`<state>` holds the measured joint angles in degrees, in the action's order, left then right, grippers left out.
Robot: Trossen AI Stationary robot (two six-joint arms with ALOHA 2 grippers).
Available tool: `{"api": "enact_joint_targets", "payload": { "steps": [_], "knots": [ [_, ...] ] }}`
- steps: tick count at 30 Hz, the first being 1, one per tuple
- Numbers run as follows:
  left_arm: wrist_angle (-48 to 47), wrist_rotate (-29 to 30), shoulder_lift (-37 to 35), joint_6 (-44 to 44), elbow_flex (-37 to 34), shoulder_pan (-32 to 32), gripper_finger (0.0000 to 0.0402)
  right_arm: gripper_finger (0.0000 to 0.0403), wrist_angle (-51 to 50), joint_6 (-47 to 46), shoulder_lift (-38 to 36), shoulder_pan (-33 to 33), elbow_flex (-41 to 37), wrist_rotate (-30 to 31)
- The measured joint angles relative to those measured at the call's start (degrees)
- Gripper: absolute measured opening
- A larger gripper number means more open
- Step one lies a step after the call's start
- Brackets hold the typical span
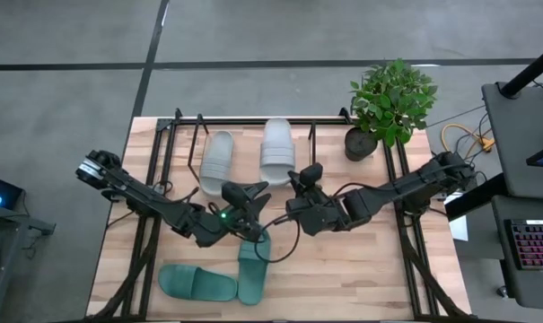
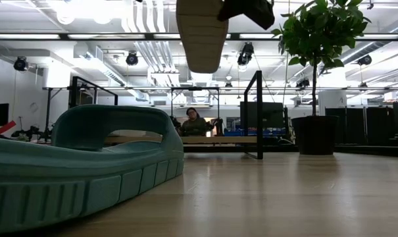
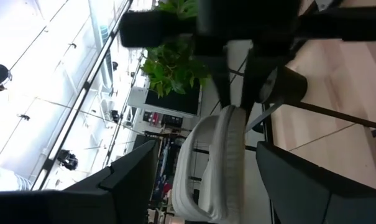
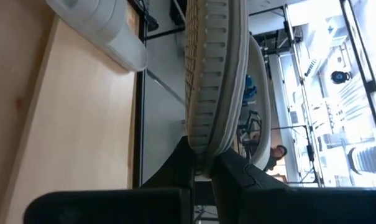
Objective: Pick and place slides into the shelf
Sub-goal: Put the left grey slide on the shelf
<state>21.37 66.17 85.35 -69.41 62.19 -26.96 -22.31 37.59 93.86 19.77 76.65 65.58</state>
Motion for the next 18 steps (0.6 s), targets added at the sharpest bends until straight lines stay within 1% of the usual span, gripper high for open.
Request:
{"api": "enact_joint_targets", "payload": {
  "steps": [3,7,18],
  "knots": [
    [-0.71,-0.04,1.00,0.00,0.97,0.27,0.0241,0.0019,0.04,0.40,0.00,-0.40,-0.31,0.00],
    [-3.87,0.24,1.81,1.53,1.99,0.85,0.0228,0.0019,0.08,0.41,0.00,-0.44,-0.71,-0.02],
    [-9.18,0.22,0.73,9.14,2.12,3.96,0.0225,0.0019,0.21,0.73,0.00,0.33,-0.82,0.03]
  ]
}}
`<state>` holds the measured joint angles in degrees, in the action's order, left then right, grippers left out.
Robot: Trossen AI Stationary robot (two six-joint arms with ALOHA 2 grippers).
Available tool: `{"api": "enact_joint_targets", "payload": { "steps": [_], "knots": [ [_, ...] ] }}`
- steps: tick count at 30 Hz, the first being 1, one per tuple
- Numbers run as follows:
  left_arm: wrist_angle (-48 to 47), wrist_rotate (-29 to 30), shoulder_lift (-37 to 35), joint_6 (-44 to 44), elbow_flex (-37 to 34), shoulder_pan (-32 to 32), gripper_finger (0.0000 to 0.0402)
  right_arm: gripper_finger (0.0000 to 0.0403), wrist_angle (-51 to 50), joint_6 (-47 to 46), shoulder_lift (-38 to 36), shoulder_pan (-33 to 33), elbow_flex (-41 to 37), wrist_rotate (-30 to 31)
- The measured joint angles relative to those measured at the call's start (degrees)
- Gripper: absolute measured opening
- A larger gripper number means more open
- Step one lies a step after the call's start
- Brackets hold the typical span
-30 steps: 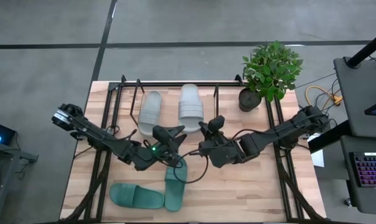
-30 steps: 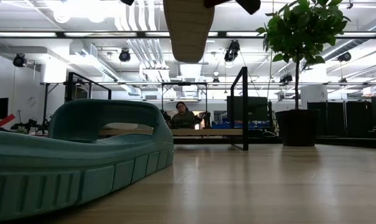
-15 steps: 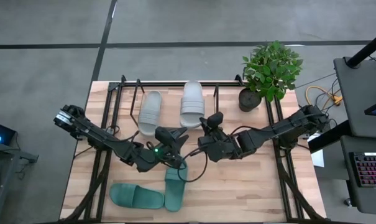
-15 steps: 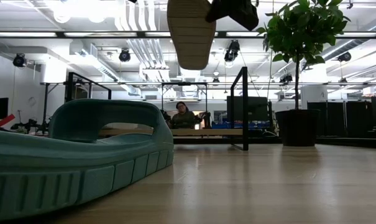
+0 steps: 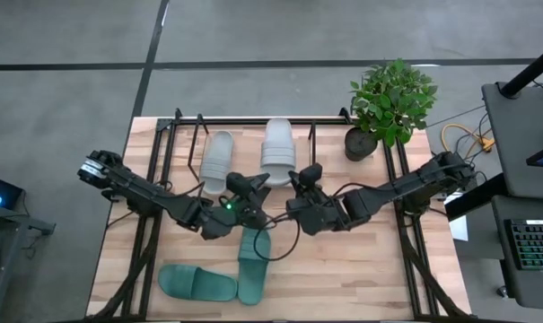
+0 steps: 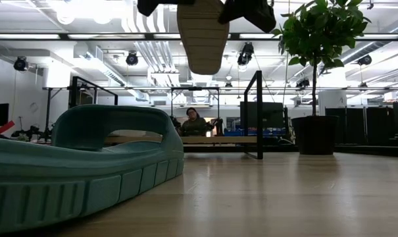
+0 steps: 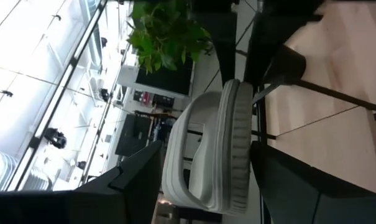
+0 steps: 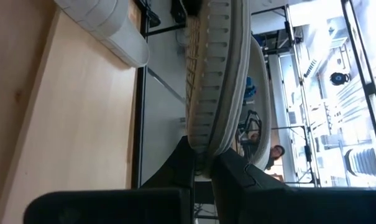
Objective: Pick and place slides into the shelf
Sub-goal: Put the left grey slide on the shelf
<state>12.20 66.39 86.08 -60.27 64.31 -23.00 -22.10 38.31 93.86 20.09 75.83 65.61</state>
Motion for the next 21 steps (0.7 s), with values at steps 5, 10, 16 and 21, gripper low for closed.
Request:
{"api": "enact_joint_targets", "payload": {
  "steps": [5,10,16,21],
  "knots": [
    [-2.32,-0.26,0.23,1.39,0.00,1.04,0.0225,0.0017,0.04,0.19,0.00,0.40,0.04,-0.09],
    [-3.02,-1.26,0.35,3.48,-0.28,1.57,0.0225,0.0017,0.07,0.35,0.00,0.40,0.04,-0.22],
    [-5.82,-3.75,0.37,6.19,-0.20,2.23,0.0225,0.0017,0.13,0.54,0.00,0.40,0.40,-0.27],
    [-5.84,-4.18,0.35,7.52,-0.22,3.10,0.0225,0.0017,0.28,0.43,0.00,0.40,0.48,-2.22]
  ]
}}
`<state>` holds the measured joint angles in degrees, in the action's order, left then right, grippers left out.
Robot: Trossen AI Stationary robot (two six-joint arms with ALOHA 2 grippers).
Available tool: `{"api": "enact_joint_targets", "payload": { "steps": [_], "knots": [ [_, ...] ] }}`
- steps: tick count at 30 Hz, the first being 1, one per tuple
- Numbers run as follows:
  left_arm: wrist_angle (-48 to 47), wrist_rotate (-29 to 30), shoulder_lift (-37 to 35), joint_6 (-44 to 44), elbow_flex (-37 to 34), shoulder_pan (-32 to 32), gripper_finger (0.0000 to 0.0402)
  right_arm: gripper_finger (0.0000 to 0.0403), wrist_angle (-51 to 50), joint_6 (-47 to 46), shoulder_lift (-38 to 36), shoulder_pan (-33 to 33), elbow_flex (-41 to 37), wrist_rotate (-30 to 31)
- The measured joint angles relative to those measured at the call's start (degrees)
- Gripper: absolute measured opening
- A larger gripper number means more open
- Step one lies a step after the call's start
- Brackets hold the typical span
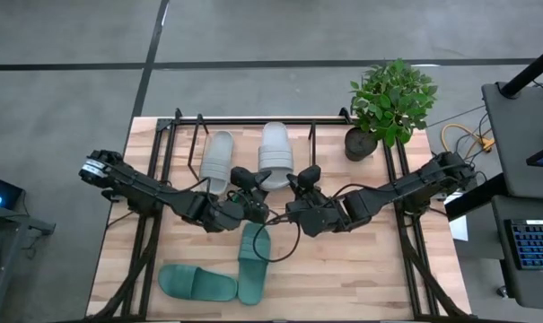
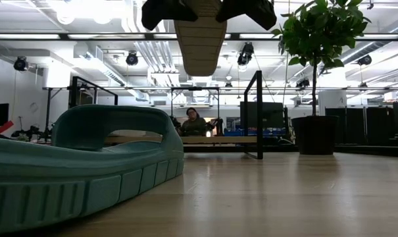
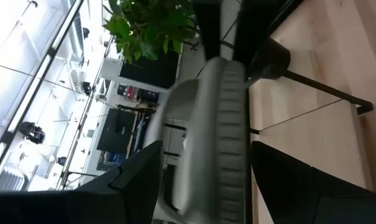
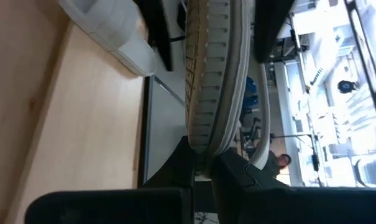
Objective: Pick and place slides into the shelf
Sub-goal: Put the left grey slide on the shelf
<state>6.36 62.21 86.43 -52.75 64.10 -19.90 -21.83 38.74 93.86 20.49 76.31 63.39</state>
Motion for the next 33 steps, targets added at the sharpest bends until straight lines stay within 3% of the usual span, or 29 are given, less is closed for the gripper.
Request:
{"api": "enact_joint_targets", "payload": {
  "steps": [7,18,25,29,33],
  "knots": [
    [0.10,-0.54,0.00,0.23,-0.29,0.88,0.0197,0.0017,0.37,-0.07,0.00,0.02,0.04,-0.41],
    [0.04,-0.93,0.04,0.70,-0.50,0.81,0.0023,0.0017,1.53,0.52,0.00,0.00,0.04,-0.08],
    [0.34,-0.97,0.02,1.04,-0.76,0.83,0.0023,0.0068,1.65,-1.56,-0.02,0.01,0.10,1.19],
    [0.11,0.82,-0.14,1.36,-1.30,0.90,0.0022,0.0099,0.90,-1.27,-0.22,0.35,0.04,11.32],
    [-0.54,3.18,-0.15,1.29,-2.12,0.90,0.0022,0.0110,-0.75,-2.86,-2.04,0.71,0.00,14.65]
  ]
}}
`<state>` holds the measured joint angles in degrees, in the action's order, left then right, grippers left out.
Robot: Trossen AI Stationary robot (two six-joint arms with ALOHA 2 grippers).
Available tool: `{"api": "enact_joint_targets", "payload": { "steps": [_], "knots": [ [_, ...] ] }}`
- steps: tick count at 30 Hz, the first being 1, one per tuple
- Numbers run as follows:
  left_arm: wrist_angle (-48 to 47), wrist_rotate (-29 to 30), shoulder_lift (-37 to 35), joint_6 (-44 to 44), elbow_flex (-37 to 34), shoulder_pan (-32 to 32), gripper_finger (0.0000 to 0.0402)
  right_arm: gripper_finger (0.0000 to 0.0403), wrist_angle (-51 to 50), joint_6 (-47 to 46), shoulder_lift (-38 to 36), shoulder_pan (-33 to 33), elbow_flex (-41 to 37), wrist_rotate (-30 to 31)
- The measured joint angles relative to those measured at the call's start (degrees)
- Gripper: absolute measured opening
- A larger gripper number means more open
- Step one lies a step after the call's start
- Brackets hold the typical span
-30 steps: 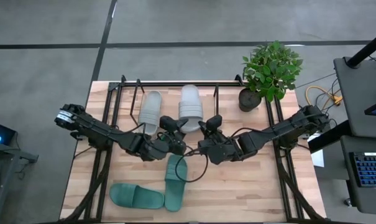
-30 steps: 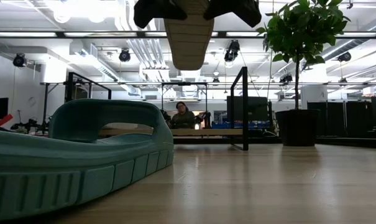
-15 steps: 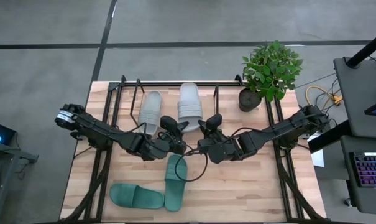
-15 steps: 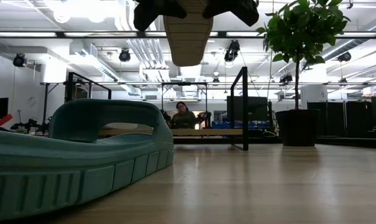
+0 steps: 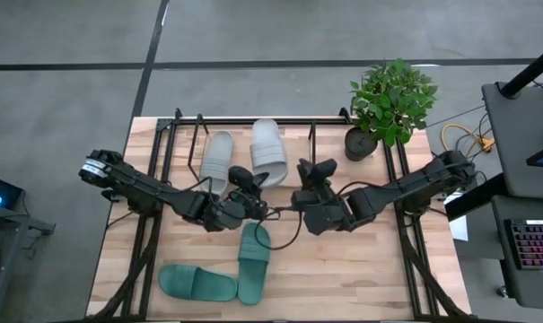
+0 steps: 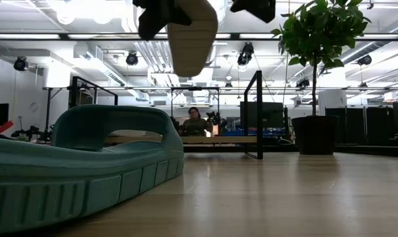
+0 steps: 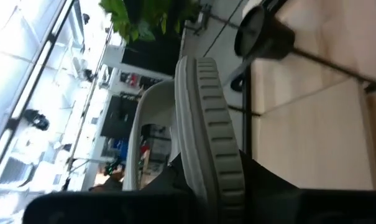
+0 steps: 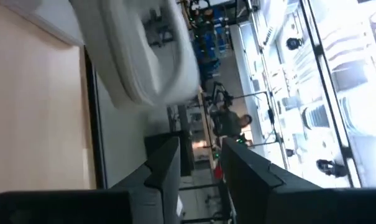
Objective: Pick and place slides into the shelf
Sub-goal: Put the left grey slide on the shelf
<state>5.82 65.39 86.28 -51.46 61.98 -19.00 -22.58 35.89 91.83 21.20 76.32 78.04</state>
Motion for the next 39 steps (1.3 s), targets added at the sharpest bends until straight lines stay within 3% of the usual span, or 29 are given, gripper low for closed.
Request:
{"api": "enact_joint_targets", "payload": {
  "steps": [6,12,15,24,27,33,39],
  "knots": [
    [-1.96,0.98,-0.07,0.34,-2.17,-0.02,0.0022,0.0108,-11.86,-14.71,-6.19,1.17,-0.07,-2.17],
    [-2.20,0.10,-0.17,0.14,-6.00,-0.17,0.0022,0.0097,-16.58,-29.06,-14.79,2.55,-1.39,-21.97],
    [-2.19,-5.31,-1.04,0.20,-8.78,-0.19,0.0022,0.0093,-16.11,-32.57,-18.49,2.85,-2.71,-29.28],
    [-1.45,-11.27,-7.50,6.16,-15.98,0.31,0.0022,0.0093,-15.67,-35.90,-21.73,4.45,-7.84,-30.04],
    [2.66,-13.23,-8.91,6.15,-19.61,0.74,0.0022,0.0091,-14.53,-35.84,-21.50,4.41,-9.38,-30.04],
    [13.85,-12.66,-8.83,2.05,-26.61,2.94,0.0022,0.0081,-8.23,-33.00,-21.59,4.43,-12.69,-30.03],
    [16.22,-12.04,-8.70,1.16,-29.52,4.01,0.0021,0.0075,-6.76,-32.41,-21.63,4.43,-14.02,-30.02]
  ]
}}
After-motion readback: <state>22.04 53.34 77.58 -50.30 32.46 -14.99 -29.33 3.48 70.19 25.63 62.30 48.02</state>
